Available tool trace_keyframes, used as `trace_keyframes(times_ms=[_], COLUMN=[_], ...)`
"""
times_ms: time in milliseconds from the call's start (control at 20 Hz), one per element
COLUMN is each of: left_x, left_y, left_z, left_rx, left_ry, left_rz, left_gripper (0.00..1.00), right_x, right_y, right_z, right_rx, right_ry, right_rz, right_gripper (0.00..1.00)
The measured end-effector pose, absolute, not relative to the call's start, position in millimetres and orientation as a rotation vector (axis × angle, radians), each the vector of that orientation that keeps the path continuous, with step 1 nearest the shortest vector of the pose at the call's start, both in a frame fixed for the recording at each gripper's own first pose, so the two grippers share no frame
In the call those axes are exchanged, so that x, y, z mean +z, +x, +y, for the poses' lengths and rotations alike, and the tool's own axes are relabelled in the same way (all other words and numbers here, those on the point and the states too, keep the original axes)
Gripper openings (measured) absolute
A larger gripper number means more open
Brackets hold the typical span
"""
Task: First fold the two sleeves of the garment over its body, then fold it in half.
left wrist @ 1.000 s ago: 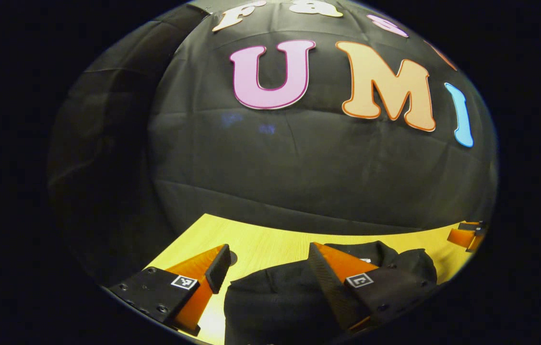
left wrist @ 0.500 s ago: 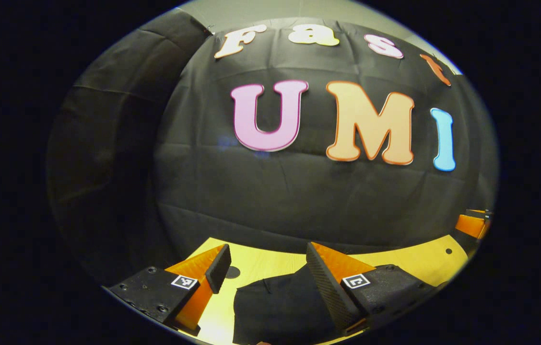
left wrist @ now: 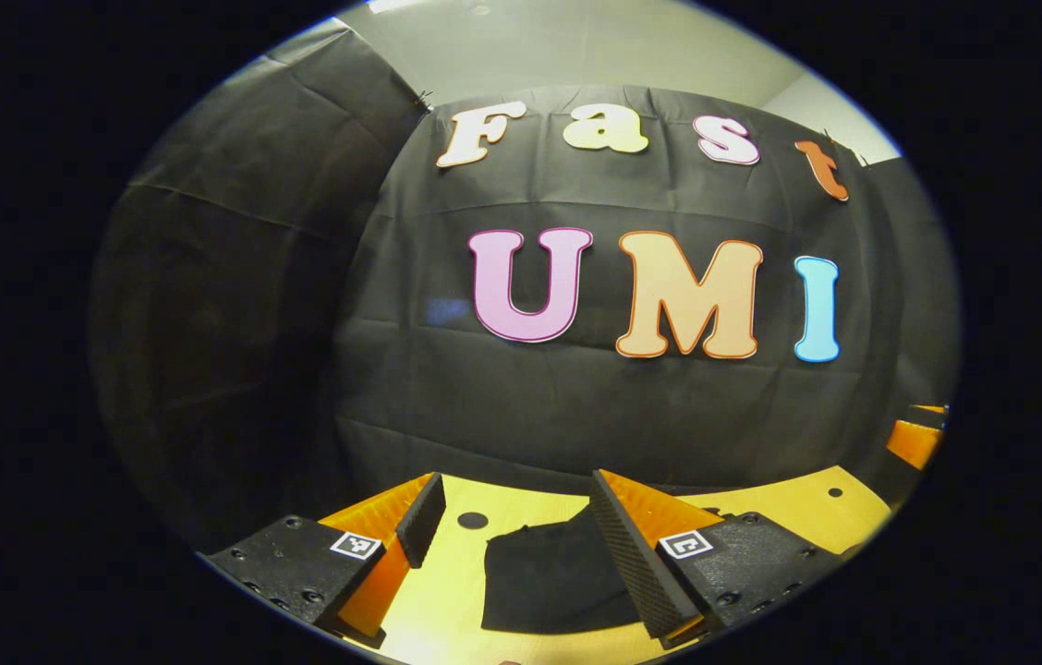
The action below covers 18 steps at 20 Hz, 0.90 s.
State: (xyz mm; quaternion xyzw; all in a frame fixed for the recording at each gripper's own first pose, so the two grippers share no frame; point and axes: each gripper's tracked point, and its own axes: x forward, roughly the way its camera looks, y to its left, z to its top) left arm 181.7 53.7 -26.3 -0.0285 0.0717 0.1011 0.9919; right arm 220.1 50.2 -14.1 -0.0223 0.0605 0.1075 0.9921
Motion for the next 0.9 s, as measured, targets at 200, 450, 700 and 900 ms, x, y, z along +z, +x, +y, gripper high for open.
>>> trace_keyframes(times_ms=[200,450,700,900], left_x=[-34,-26,-33,-45], left_y=[140,98,77,72], left_z=[63,61,49,40], left_rx=[0.224,0.218,0.203,0.182], left_ry=[-0.109,-0.137,-0.127,-0.142], left_rz=[0.17,0.155,0.176,0.22], left_gripper=[0.94,0.92,0.93,0.93], right_x=[-12,-30,-39,-39], right_y=[177,135,115,116], right_z=[64,78,68,63], right_rx=[0.196,0.205,0.168,0.155], right_ry=[-0.049,-0.005,0.006,0.07], right_rz=[0.094,0.126,0.144,0.152], right_gripper=[0.96,0.97,0.96,0.97])
